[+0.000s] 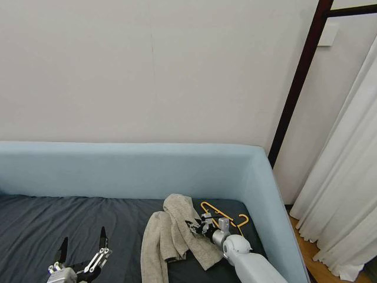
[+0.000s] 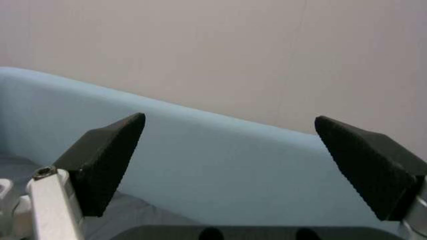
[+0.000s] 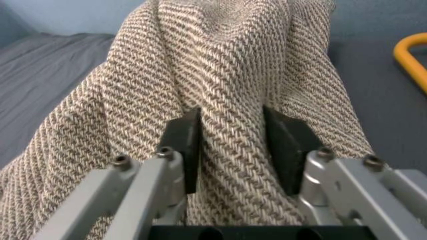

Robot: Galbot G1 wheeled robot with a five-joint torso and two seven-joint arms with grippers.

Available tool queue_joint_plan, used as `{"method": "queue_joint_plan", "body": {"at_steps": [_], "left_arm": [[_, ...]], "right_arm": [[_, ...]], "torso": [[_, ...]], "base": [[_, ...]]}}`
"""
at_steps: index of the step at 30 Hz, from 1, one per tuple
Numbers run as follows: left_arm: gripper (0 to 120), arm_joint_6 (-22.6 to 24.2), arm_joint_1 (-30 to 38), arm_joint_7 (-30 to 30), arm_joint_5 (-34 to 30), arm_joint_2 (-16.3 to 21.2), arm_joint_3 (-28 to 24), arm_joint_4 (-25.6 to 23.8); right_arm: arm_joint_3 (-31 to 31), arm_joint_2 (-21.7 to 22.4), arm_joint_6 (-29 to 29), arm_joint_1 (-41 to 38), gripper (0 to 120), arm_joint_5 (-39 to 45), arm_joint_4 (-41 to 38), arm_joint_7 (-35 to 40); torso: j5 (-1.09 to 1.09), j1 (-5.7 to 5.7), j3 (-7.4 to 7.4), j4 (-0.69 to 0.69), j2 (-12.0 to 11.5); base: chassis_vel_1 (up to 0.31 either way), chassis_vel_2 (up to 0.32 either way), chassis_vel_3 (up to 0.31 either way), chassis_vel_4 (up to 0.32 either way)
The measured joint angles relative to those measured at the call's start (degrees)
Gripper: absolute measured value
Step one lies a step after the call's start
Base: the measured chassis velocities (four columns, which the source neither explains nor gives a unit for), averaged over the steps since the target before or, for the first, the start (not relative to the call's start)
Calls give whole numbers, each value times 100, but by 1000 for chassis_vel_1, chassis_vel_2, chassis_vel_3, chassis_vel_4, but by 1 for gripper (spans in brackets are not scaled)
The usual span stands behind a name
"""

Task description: Pick up the clothes from the sofa and hang them on the clothes hanger.

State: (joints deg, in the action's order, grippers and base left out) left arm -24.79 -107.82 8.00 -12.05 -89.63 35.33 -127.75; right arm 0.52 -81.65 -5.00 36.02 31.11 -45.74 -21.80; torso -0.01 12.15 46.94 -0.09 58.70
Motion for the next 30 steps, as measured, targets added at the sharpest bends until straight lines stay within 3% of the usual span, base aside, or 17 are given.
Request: {"method": "queue_joint_plan", "body": {"at_steps": [9,16,23,30], "left_arm": [[100,9,42,57,-63,75,-6,-7],[100,11,59,131,-150,150,18,-30],[100,-4,107,229,-197,199,5,-49],[100,-31,143,247,-226,210,-30,-67]], "right_arm": [[14,32,223,26,1,-77,-97,107],[186,374,408,25,0,381,-777,439],[340,1347,387,-252,0,1534,-2370,684],[454,1878,323,-852,0,2388,-3200,861]], "torso": [[0,0,0,0,0],[2,0,0,1,0],[0,0,0,-1,0],[1,0,0,0,0]], "base": [[0,0,0,0],[0,0,0,0],[0,0,0,0],[0,0,0,0]]}}
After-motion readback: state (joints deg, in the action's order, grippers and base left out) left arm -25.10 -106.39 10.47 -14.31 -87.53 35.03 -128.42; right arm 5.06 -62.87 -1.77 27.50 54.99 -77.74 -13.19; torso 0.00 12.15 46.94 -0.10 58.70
